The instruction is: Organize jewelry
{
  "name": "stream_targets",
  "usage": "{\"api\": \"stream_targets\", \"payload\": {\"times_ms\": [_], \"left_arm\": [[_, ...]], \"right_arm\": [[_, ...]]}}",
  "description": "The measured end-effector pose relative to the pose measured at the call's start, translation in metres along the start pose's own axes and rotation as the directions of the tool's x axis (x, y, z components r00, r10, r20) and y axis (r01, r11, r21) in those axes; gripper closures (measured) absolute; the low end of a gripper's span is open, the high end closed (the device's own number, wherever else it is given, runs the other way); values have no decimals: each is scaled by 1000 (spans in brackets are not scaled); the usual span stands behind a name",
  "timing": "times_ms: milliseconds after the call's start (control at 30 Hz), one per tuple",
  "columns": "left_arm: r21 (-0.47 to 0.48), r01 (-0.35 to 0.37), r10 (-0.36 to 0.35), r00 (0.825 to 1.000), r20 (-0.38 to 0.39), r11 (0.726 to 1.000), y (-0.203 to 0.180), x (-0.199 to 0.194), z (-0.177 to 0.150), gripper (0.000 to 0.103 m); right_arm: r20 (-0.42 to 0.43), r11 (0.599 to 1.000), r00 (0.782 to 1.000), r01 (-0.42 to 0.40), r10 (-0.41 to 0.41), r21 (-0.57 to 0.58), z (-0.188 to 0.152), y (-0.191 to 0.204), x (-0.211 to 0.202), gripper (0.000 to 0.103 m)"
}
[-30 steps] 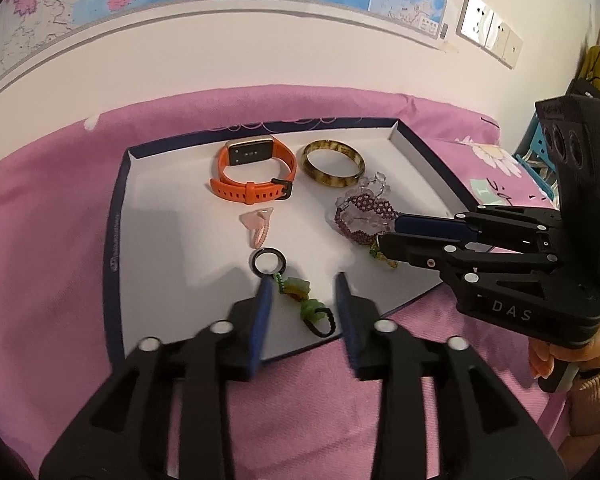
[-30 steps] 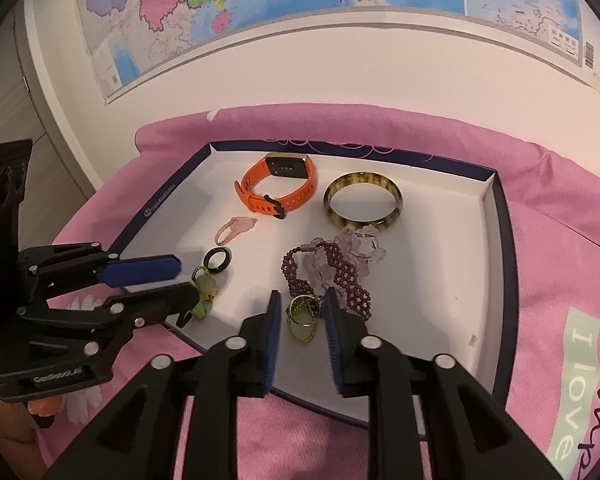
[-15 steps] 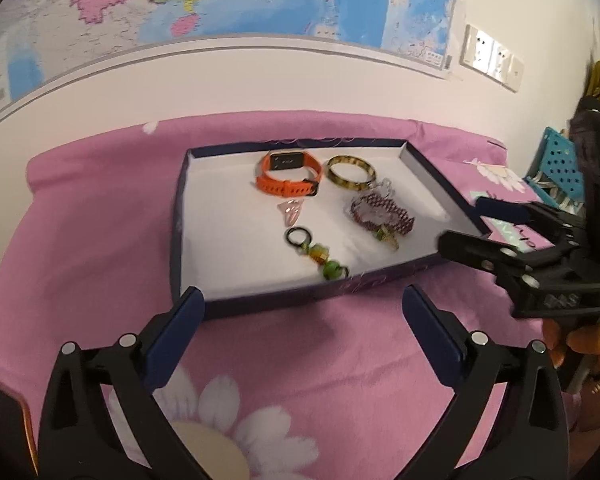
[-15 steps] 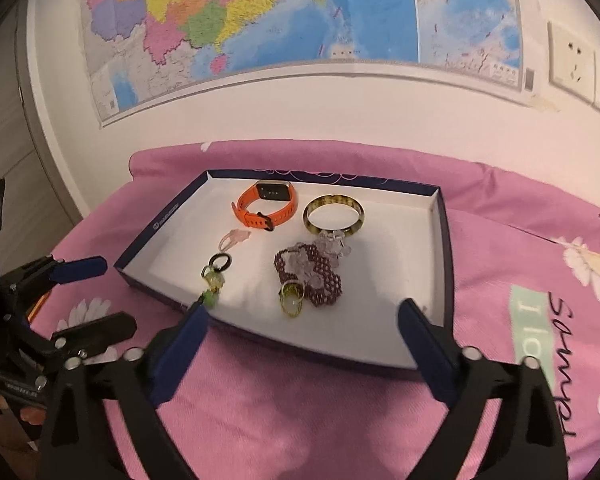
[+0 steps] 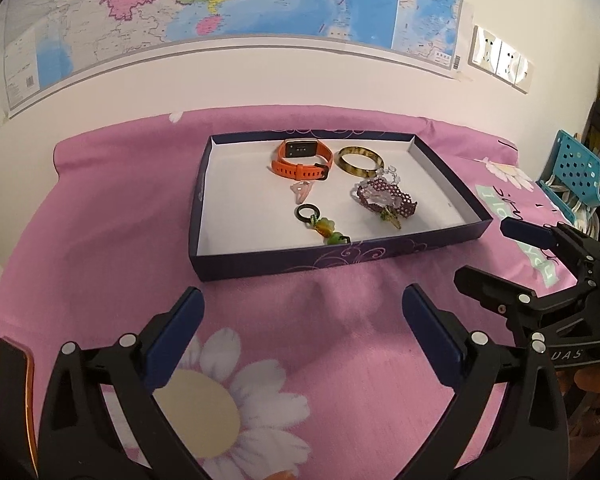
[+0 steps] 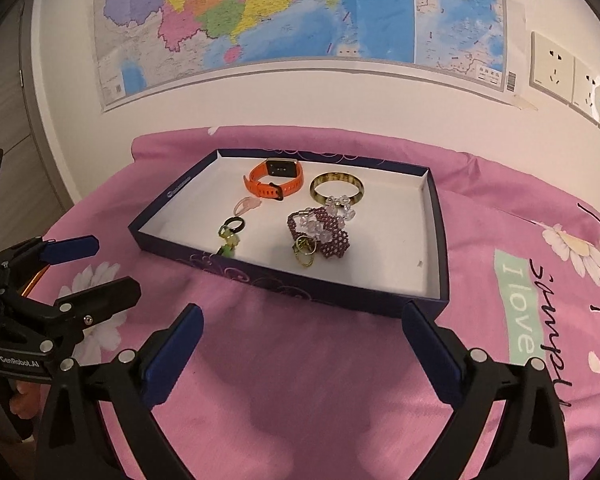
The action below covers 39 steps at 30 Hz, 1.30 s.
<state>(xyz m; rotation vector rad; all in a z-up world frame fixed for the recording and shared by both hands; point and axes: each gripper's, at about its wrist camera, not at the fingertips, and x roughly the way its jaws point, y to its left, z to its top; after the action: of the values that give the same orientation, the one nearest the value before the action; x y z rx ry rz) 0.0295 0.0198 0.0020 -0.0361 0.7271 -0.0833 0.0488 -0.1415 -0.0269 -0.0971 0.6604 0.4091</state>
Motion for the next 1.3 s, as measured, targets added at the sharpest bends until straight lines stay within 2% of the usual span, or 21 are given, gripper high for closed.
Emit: {"api": "stream_targets", "payload": {"times_ms": [567, 1300], "left_arm": [[-17, -60, 60, 998, 15, 998, 4, -11, -5, 5], [-29, -75, 75, 997, 0, 997, 8, -9, -6, 5]], "right_arm": [[-9, 1000, 1000, -12, 12, 18, -8, 6, -5, 7], [-18, 1000, 1000, -20, 20, 24, -10, 9, -5, 7]]}}
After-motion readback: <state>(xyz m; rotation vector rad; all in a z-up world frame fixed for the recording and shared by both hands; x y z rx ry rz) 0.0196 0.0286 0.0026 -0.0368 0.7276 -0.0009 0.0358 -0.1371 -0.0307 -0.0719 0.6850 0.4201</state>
